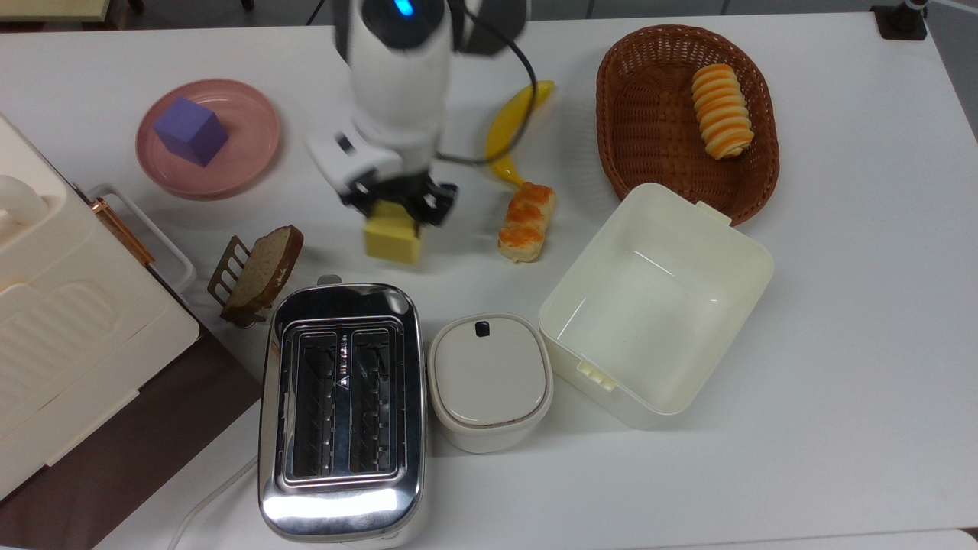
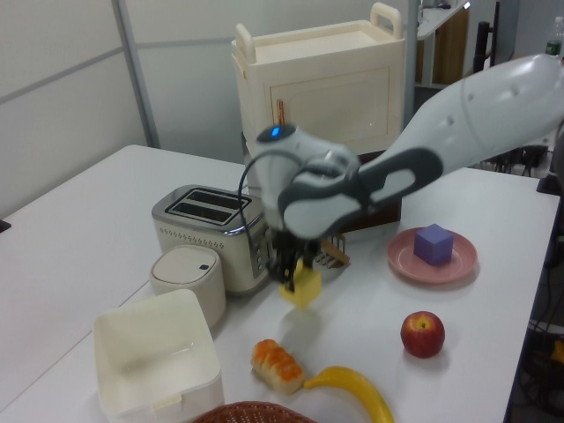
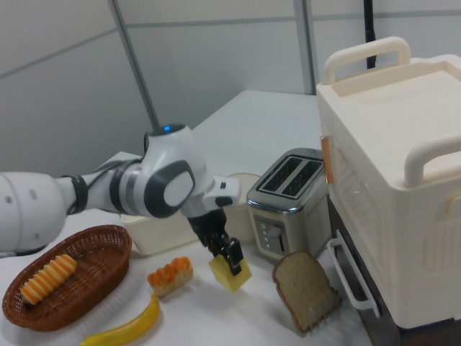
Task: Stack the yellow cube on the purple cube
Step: 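Carry the yellow cube over the purple cube on the pink plate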
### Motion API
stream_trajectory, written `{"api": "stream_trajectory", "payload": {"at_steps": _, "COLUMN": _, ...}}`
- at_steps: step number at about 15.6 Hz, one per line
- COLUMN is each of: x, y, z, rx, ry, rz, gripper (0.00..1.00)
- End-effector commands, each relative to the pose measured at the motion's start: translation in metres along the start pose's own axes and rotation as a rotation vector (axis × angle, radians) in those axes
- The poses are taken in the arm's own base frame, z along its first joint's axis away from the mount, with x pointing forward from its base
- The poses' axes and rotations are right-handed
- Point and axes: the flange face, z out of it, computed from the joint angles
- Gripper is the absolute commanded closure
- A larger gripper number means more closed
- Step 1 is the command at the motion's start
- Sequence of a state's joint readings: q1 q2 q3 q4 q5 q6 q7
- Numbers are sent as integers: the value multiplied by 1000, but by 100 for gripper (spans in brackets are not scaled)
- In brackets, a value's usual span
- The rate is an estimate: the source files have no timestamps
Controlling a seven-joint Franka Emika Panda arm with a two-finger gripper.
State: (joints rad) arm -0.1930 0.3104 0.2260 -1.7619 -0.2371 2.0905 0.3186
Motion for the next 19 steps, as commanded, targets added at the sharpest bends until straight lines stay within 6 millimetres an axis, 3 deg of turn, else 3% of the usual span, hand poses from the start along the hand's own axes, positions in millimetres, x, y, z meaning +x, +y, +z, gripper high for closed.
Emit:
{"api": "stream_trajectory", "payload": {"at_steps": 1, "x": -25, "y": 51, "z": -71, "rx": -53, "ry": 14, "rz": 89, "gripper": 94}}
{"api": "stream_trajectory", "payload": {"at_steps": 5, "x": -37, "y": 100, "z": -95, "rx": -77, "ry": -9, "rz": 171, "gripper": 94}}
{"api": "stream_trajectory", "payload": {"at_steps": 7, "x": -41, "y": 134, "z": -103, "rx": -63, "ry": -4, "rz": 242, "gripper": 94}}
{"api": "stream_trajectory", "payload": {"at_steps": 11, "x": -49, "y": 219, "z": -100, "rx": -42, "ry": -19, "rz": 297, "gripper": 94}}
{"api": "stream_trajectory", "payload": {"at_steps": 15, "x": -69, "y": 298, "z": -83, "rx": 2, "ry": -45, "rz": 266, "gripper": 94}}
{"api": "stream_trajectory", "payload": {"at_steps": 19, "x": -80, "y": 312, "z": -62, "rx": 9, "ry": -86, "rz": 206, "gripper": 93}}
